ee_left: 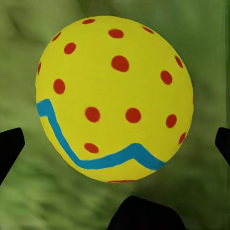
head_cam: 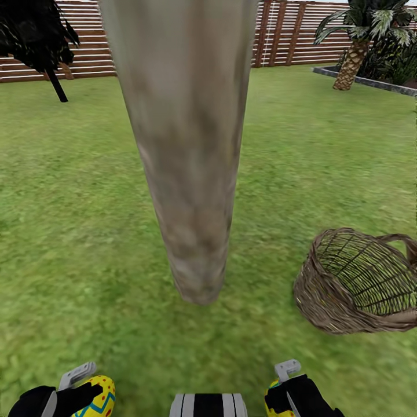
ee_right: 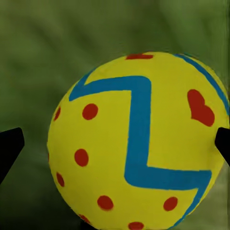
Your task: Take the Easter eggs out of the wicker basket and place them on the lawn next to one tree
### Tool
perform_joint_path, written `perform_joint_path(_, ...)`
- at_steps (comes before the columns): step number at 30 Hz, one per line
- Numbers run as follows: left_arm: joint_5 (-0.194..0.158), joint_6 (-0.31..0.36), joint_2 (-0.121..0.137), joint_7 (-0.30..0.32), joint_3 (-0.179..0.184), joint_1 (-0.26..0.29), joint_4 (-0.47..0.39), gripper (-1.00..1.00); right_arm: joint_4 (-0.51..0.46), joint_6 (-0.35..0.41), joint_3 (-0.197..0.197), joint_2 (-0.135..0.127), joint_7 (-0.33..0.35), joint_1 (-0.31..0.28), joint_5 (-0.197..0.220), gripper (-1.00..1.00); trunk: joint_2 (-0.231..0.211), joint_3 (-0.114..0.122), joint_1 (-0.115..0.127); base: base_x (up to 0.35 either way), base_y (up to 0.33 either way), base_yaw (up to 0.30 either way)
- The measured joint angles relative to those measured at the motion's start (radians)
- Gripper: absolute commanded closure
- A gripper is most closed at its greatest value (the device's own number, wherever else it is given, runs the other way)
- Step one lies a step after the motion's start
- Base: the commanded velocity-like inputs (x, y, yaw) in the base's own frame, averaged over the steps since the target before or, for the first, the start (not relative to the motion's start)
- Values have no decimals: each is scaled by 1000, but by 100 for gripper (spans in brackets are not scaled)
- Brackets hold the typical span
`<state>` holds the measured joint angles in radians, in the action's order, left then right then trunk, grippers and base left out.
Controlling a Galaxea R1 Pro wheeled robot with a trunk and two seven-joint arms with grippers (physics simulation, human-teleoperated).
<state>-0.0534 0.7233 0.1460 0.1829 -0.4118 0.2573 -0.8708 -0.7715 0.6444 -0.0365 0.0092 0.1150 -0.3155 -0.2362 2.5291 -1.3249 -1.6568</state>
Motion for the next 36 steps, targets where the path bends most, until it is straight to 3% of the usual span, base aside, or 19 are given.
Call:
perform_joint_path(7, 0, -1, -2, -1, 0, 0, 1, -100, 0, 1, 0, 0, 0, 0, 0, -100, -2, 27, 3, -310, 0, 0)
perform_joint_path(13, 0, -5, -21, -4, 0, 0, 2, -100, 0, 1, 1, 0, 0, 0, 0, -100, -3, 50, 5, -335, 0, 0)
perform_joint_path(25, 2, -8, -21, -7, 3, 0, 3, -100, 0, -1, 1, 0, 0, 0, 1, -100, -6, 97, 11, -335, 56, 0)
perform_joint_path(33, 2, -9, -29, -8, 1, 0, 3, -100, 0, 0, 1, 0, 0, 0, 2, -100, -8, 128, 14, -244, -99, 0)
perform_joint_path(36, 11, -9, -45, -11, 10, 0, 4, -100, -3, 0, 1, 0, 0, 0, 2, -100, -8, 139, 16, -281, -224, -40)
